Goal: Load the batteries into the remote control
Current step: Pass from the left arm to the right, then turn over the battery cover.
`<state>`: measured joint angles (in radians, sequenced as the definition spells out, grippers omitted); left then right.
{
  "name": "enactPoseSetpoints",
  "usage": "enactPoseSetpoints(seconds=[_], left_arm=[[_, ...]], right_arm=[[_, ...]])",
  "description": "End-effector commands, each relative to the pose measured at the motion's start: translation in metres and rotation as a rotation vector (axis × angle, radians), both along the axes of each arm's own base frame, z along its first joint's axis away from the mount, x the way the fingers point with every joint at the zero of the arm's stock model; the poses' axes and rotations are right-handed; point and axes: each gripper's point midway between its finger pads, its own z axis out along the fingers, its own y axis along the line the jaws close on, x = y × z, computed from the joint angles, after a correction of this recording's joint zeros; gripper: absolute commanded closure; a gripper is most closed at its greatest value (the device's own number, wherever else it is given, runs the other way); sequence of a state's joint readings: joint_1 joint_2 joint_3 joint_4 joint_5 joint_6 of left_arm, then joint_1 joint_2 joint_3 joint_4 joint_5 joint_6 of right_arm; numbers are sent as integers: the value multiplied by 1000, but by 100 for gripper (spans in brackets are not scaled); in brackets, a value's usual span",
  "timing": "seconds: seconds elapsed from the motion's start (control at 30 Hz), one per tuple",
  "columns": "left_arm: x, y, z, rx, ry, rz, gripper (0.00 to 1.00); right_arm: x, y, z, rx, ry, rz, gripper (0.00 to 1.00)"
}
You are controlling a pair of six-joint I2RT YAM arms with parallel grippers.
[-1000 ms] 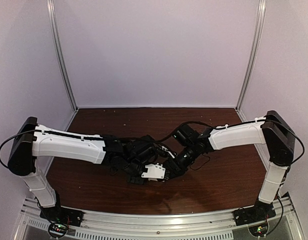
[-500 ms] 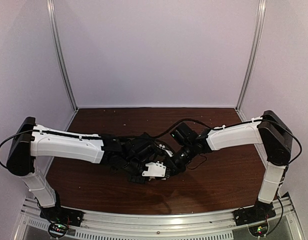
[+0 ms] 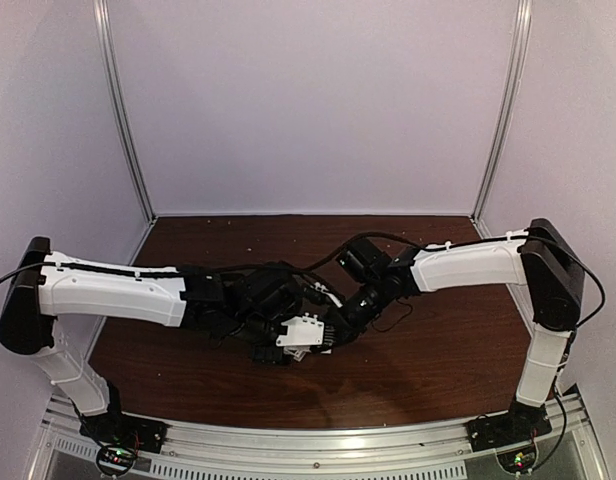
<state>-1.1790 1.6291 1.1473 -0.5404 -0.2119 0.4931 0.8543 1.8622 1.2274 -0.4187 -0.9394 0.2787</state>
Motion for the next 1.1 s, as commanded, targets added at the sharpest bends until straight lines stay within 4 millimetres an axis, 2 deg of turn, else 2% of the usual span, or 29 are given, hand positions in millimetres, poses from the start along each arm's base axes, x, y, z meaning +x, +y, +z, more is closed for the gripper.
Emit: enactPoseSetpoints(seconds=[0.0, 0.07, 0.17, 0.23, 0.4, 0.5, 0.57, 0.77, 0.87, 1.07], left_arm=[[13, 15, 40, -148, -86, 128, 16], [22, 31, 64, -248, -113, 223, 3], [35, 58, 94, -416, -111, 381, 2], [48, 81, 105, -532, -81, 529, 2], [68, 131, 108, -785, 39, 839, 2], [78, 150, 102, -886, 130, 979, 2], [82, 153, 94, -920, 200, 1032, 2], [103, 170, 66, -982, 401, 1239, 2], [111, 171, 65, -1068, 493, 1255, 2], [128, 171, 58, -1129, 638, 1263, 3]], right_arm=[[16, -14, 9, -59, -133, 17, 100], [26, -20, 15, -91, -203, 14, 100], [44, -29, 20, -156, -331, 7, 100], [59, -34, 25, -195, -427, -7, 100], [105, -51, 45, -317, -743, -95, 100], [123, -56, 62, -417, -969, -108, 100], [131, -57, 68, -500, -1108, -107, 100], [124, -42, 72, -687, -1460, -27, 100], [114, -32, 76, -728, -1588, -21, 100], [99, -30, 83, -911, -1810, 43, 100]])
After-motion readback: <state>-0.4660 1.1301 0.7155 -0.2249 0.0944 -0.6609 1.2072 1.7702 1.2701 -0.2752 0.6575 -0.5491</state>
